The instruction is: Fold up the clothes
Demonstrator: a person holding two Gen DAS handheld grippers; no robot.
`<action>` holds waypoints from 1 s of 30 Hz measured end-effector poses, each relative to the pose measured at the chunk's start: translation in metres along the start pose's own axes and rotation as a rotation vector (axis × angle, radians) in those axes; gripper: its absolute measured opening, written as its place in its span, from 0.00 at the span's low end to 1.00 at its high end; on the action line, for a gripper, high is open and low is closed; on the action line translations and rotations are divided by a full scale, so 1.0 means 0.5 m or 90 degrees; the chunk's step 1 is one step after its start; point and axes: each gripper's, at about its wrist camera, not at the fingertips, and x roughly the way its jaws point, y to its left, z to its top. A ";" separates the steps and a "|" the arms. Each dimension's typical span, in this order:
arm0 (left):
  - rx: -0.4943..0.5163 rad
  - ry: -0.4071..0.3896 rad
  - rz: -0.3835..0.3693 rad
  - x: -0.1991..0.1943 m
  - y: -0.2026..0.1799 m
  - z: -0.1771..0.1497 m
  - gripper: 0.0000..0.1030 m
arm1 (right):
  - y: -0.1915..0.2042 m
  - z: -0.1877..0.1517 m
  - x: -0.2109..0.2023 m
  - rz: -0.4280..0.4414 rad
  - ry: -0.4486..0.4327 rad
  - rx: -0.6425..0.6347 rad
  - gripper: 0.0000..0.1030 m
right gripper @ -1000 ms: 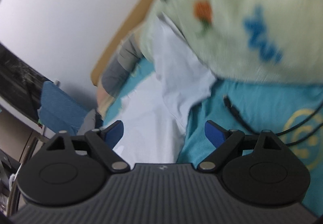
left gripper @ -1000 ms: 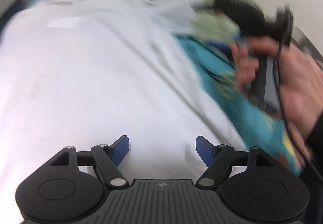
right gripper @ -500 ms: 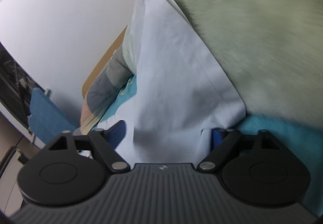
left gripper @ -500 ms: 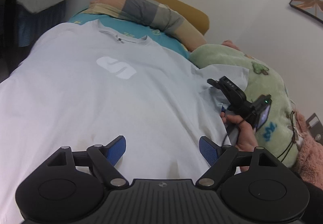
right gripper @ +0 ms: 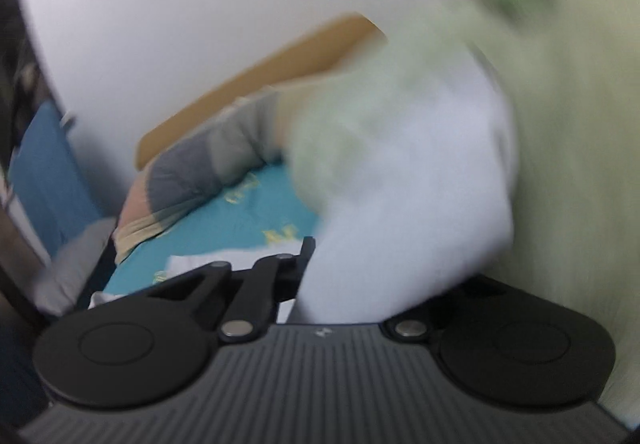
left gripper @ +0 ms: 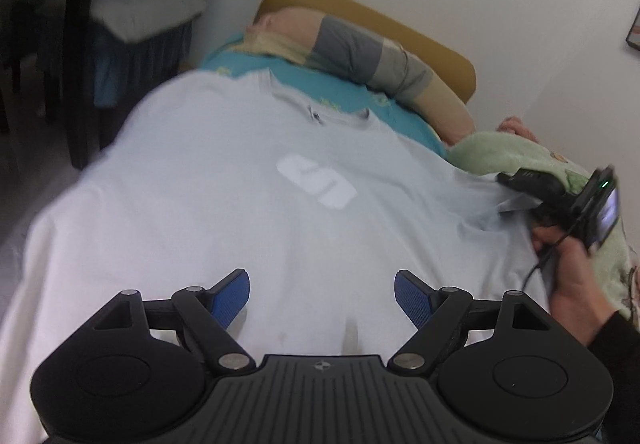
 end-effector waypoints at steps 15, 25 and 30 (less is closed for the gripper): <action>-0.082 -0.080 0.121 -0.125 0.173 0.064 0.82 | 0.546 -0.158 0.018 -0.010 0.043 -0.503 0.14; -0.092 -0.032 0.135 -0.023 0.229 0.056 0.82 | 0.576 -0.267 0.113 0.140 0.189 -0.373 0.88; -0.066 -0.011 0.120 -0.003 0.198 0.042 0.82 | 0.561 -0.208 0.014 0.177 0.161 -0.310 0.88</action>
